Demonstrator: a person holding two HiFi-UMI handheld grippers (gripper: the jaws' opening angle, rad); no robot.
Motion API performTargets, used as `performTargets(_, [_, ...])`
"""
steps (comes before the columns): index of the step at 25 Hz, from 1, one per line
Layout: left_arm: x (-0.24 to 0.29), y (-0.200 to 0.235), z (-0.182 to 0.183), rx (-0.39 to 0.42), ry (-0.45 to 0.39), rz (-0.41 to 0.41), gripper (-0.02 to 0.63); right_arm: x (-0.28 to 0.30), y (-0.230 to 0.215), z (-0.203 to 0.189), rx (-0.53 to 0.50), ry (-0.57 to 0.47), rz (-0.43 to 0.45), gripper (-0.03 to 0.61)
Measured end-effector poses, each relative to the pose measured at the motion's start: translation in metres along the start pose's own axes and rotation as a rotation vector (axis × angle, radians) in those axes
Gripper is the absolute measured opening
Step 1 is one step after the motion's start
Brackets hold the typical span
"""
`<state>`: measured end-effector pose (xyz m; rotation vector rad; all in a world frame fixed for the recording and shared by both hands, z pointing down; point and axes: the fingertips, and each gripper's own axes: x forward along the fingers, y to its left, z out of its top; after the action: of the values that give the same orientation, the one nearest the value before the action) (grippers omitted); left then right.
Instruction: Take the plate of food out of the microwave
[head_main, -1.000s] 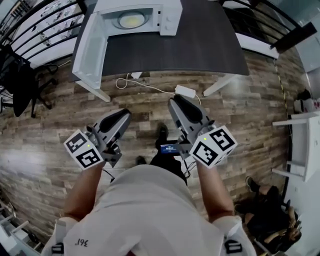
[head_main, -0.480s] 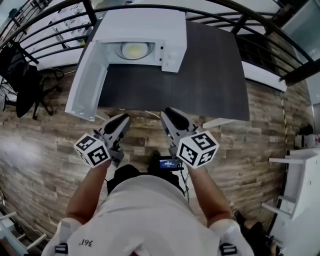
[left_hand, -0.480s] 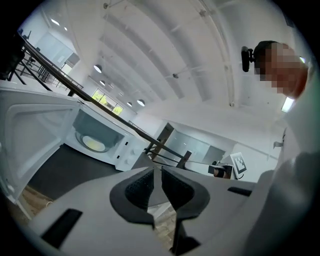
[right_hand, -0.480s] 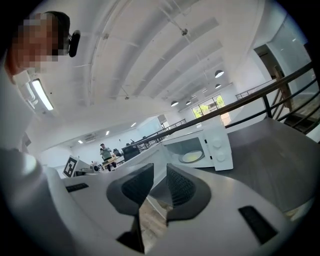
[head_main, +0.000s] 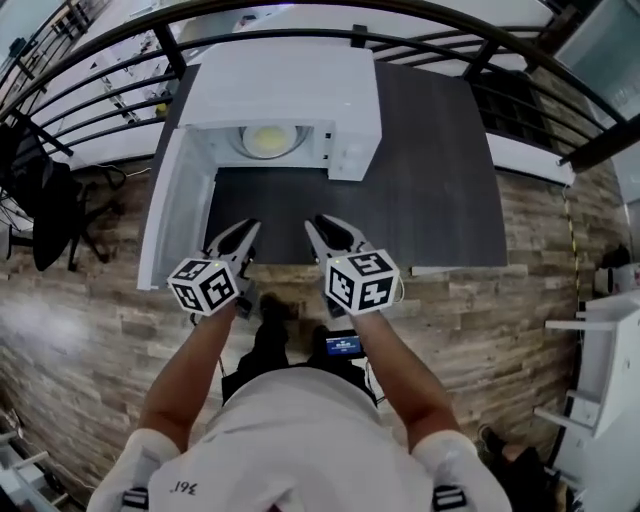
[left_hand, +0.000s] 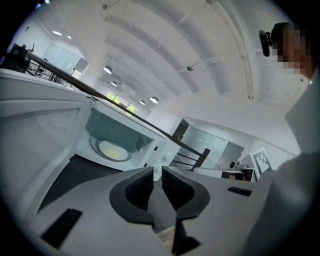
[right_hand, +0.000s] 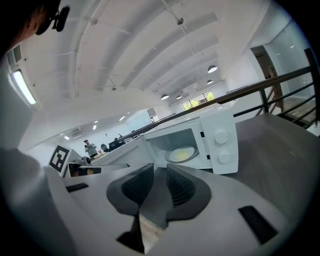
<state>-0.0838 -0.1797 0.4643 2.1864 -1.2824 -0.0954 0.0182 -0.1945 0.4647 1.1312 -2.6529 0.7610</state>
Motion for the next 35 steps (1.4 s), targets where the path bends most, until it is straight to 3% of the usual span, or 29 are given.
performTargets(5, [0.047,0.047,0.013,0.057,0.042,0.055,0.031,0.056,-0.026,0.003,0.032,0.015,-0.117,0.061])
performTargets(10, [0.081,0.081,0.024,0.082,0.073,0.029,0.031,0.113,-0.037,0.009,0.056,0.018,-0.216,0.061])
performTargets(17, [0.106,0.11,0.02,0.086,0.134,0.013,0.031,0.167,-0.046,0.014,-0.027,0.063,-0.311,0.061])
performTargets(21, [0.115,0.124,0.018,0.071,0.152,0.028,0.031,0.19,-0.047,0.012,-0.188,0.135,-0.305,0.061])
performTargets(28, [0.127,0.154,0.018,0.046,0.162,0.088,0.031,0.223,-0.064,-0.015,-0.655,0.316,-0.262,0.063])
performTargets(35, [0.139,0.168,0.019,-0.01,0.161,0.13,0.031,0.246,-0.073,-0.023,-0.874,0.392,-0.19,0.077])
